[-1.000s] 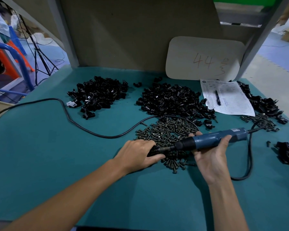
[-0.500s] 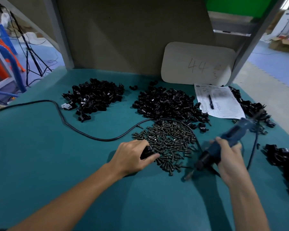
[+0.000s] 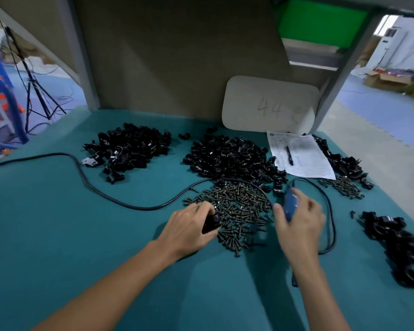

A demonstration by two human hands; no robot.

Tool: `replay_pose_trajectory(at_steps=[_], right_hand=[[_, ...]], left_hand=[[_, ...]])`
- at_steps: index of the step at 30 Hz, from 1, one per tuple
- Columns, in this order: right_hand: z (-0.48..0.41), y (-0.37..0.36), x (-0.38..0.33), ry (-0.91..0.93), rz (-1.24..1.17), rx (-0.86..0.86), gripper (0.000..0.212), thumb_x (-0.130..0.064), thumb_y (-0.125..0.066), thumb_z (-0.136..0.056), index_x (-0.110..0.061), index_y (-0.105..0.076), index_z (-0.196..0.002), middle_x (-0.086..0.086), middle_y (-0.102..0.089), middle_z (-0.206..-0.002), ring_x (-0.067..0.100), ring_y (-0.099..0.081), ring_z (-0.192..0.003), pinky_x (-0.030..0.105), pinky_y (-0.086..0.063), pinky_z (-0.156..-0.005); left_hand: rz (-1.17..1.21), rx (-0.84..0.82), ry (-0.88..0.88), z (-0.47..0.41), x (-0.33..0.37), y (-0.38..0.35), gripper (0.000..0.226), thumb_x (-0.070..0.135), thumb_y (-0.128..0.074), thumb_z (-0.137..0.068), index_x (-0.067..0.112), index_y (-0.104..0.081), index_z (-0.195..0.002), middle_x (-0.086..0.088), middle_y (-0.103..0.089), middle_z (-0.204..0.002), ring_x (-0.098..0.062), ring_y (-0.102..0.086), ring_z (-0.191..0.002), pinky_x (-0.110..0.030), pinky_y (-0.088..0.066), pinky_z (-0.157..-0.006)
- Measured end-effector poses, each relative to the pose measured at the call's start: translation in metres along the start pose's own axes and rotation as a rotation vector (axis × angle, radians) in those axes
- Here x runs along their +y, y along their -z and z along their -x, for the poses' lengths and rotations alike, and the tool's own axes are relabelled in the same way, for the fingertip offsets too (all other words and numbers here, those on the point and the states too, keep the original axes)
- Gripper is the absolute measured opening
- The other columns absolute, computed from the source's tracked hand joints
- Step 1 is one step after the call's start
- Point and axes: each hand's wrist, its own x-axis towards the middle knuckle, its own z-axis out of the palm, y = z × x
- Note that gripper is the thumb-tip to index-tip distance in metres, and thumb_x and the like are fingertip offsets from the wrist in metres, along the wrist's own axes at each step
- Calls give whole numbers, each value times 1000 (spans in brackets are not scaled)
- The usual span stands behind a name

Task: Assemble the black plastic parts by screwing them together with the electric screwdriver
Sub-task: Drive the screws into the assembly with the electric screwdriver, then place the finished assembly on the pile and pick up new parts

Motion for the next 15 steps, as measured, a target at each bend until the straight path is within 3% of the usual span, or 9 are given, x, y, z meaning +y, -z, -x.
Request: replay_pose_trajectory(at_steps=[3, 5, 8, 12, 15], right_hand=[[19, 5, -33, 145, -253, -506, 47, -64, -55, -92, -44, -54, -135, -17, -64, -121, -3, -60, -108, 32, -52, -96], [27, 1, -42, 221, -240, -683, 44, -60, -54, -93, -45, -51, -134, -19, -66, -117, -2, -61, -106, 30, -52, -94], [33, -1, -39, 241, -255, -634, 31, -49, -57, -99, -43, -48, -128, -11, -64, -116, 8, -60, -105, 34, -51, -92], [28, 15, -11, 196, -188, -518, 29, -57, -51, -100, -44, -44, -125, -2, -54, -116, 15, -53, -107, 33, -45, -95], [3, 47, 36, 102, -68, -311, 28, -54, -50, -102, -38, -47, -126, -2, -52, -114, 18, -51, -104, 32, -43, -87]], left_hand=[[47, -7, -32, -12, 13, 1, 41, 41, -70, -82, 25, -43, -109, 1, -66, -89, -21, -63, -77, -31, -48, -57], [72, 29, -81, -17, 19, 0, 39, 40, -57, -79, 24, -41, -111, -2, -64, -84, -26, -64, -71, -31, -47, -53], [26, 93, -118, -22, 19, -8, 50, 44, -63, -74, 22, -46, -117, -3, -68, -92, -28, -69, -75, -32, -51, -51], [-29, 141, -106, -26, 13, -21, 72, 63, -56, -77, 15, -51, -131, -3, -62, -118, -19, -59, -102, -37, -58, -61], [-8, 99, -32, -21, -2, -19, 67, 63, -52, -85, 17, -51, -133, -1, -59, -119, -20, -62, -100, -37, -58, -58]])
